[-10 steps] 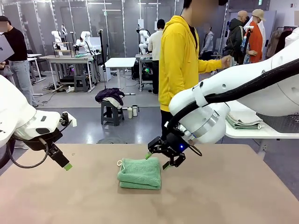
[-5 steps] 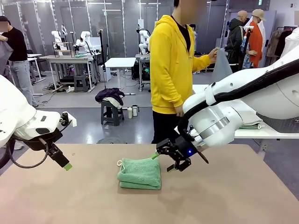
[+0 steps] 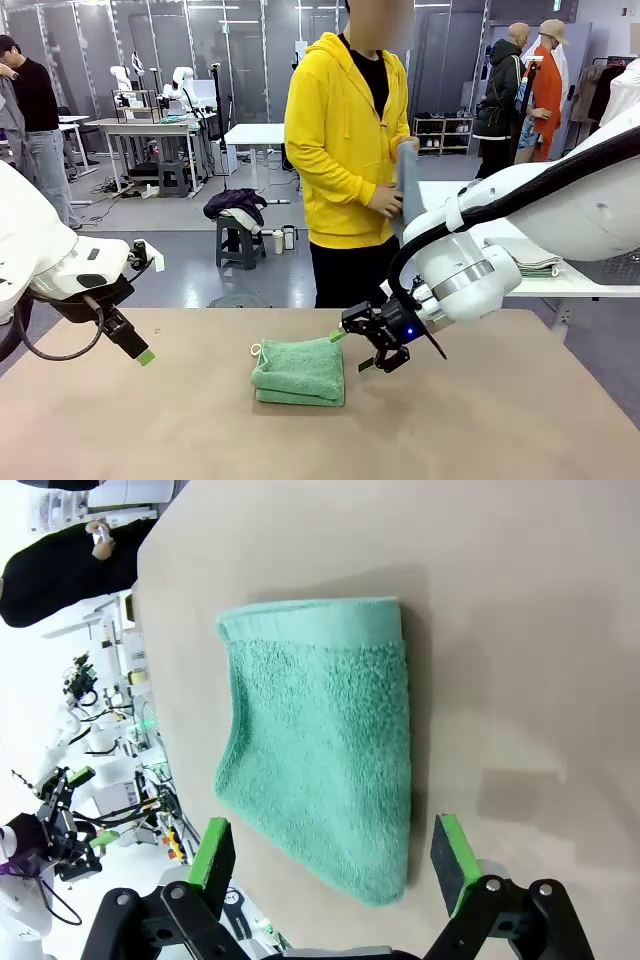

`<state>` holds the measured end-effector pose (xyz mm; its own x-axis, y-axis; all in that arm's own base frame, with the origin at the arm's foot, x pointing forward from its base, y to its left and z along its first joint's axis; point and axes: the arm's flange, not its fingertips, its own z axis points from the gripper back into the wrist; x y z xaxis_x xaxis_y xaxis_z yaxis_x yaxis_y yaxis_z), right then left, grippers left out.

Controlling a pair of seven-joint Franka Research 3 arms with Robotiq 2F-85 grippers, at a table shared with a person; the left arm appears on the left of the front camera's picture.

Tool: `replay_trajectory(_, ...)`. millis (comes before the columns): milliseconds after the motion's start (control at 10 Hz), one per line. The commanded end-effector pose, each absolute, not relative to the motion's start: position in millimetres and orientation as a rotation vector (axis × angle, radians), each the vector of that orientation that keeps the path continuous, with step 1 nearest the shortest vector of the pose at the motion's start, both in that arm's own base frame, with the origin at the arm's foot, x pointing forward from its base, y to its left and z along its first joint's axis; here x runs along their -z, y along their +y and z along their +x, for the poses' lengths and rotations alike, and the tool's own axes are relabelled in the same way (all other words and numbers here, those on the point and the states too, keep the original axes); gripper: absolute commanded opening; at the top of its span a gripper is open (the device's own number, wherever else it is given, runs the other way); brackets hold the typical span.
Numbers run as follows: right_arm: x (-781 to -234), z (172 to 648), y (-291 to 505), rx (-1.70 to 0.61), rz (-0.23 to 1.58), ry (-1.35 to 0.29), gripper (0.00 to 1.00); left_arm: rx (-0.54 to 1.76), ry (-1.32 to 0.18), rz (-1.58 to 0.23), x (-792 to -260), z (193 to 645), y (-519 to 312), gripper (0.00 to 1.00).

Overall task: Fold the towels and place them in the basket.
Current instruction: Place the folded Towel with hook on the right side of the table.

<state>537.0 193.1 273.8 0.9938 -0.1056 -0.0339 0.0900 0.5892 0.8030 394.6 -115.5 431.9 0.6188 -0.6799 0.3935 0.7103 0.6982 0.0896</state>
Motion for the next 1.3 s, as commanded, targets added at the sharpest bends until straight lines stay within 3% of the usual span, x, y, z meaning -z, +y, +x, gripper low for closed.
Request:
replay_trajectory(0,-263,543,199,0.091,0.997,-0.041,1.00,0.787,-0.427,-0.068,-431,395,-118,1.00)
replay_trajectory(900,-242,547,223,0.081,1.043,-0.025,1.00,0.787,-0.427,-0.068,-431,395,-118,1.00)
replay_trajectory(1100,-239,549,227,0.085,1.027,-0.017,0.50,0.787,-0.427,-0.068,-431,395,-118,1.00)
replay_trajectory(1200,-240,551,228,0.089,1.027,-0.017,0.16,0.787,-0.427,-0.068,-431,395,-118,1.00)
